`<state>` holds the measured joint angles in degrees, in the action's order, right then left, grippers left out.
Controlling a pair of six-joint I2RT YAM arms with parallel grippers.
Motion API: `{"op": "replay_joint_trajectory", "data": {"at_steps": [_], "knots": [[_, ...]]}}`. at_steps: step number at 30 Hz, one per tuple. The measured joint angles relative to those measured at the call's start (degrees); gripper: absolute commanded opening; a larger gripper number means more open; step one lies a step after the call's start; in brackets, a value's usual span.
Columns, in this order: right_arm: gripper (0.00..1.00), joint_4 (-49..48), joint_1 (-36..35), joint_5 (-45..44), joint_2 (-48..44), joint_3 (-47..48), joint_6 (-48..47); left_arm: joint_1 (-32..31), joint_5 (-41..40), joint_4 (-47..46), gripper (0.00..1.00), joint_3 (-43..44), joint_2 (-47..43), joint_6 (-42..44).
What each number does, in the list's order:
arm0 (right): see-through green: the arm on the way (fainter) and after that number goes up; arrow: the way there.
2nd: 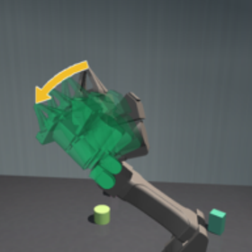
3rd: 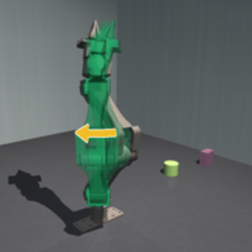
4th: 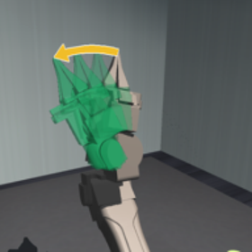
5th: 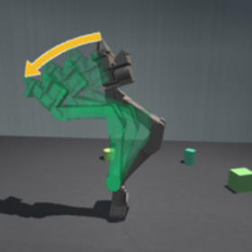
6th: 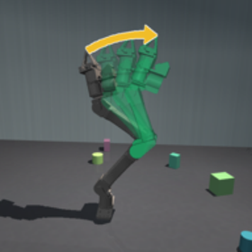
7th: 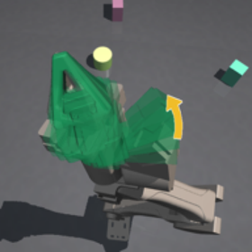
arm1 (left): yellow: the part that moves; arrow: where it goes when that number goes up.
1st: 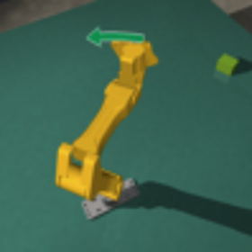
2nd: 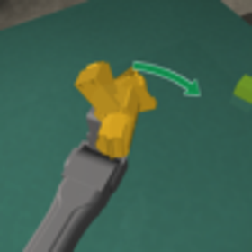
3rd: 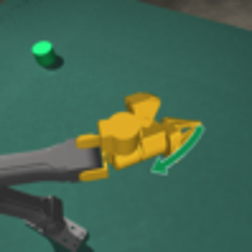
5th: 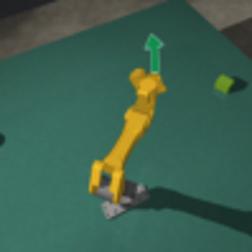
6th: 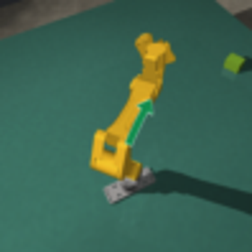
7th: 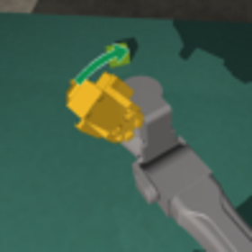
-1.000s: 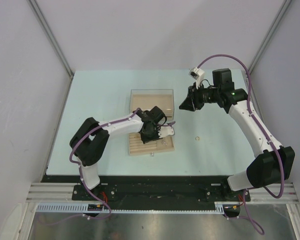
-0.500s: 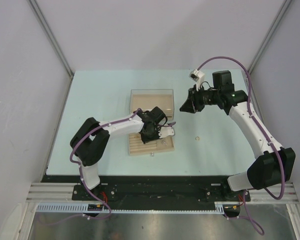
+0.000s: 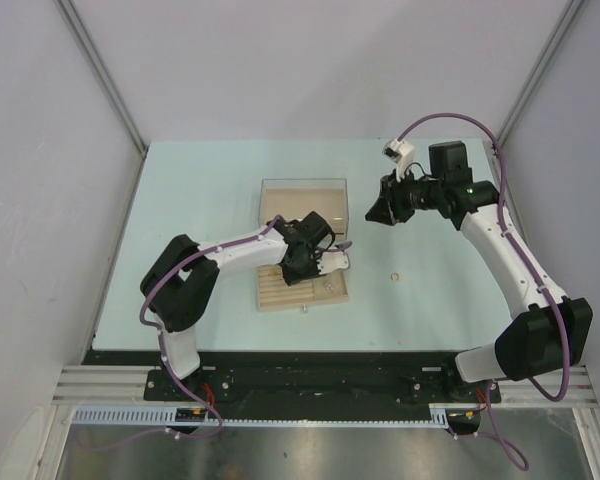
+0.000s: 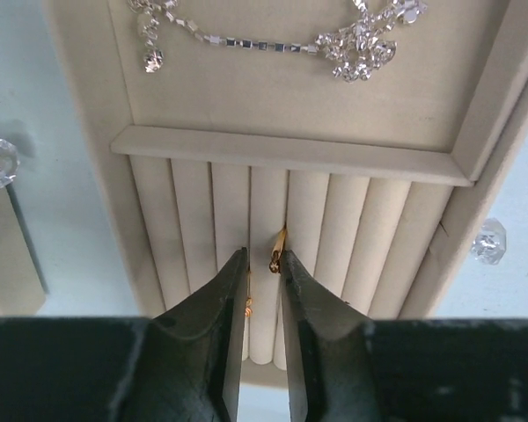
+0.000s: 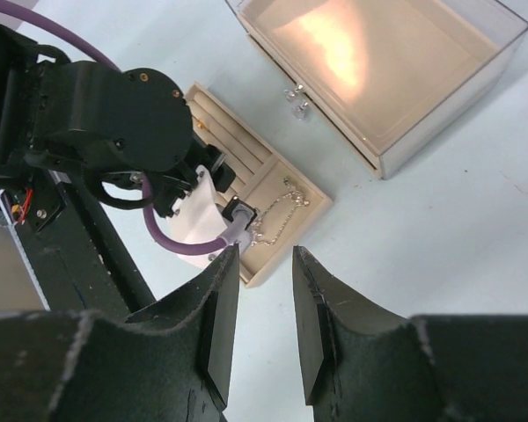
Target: Organize the mixed jewelry
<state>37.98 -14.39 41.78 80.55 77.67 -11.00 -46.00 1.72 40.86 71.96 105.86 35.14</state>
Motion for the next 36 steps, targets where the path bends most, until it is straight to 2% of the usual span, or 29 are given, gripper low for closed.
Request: {"op": "replay_joint_trajectory", "data": {"at_steps": [15, 22, 32, 36], "knots": [[0.38, 0.1, 3.1, -4.6, 0.0, -0.8, -0.6, 0.0, 0.0, 0.6, 0.31, 1.0, -2.6, 0.0], [0.43, 2.8, 3.2, -6.9, 1.5, -1.2, -4.3, 0.5, 1.0, 1.3, 0.34, 1.0, -8.1, -0.2], [0.43, 4.2, 3.2, -13.6, 2.8, -11.4, -9.2, 6.8, 8.7, -4.7, 0.39, -1.3, -20.3, -4.5], [0.43, 3.8, 3.2, -16.2, 3.3, -15.8, -10.5, 9.8, 13.0, -6.6, 0.4, -1.9, -22.4, -6.3]]}}
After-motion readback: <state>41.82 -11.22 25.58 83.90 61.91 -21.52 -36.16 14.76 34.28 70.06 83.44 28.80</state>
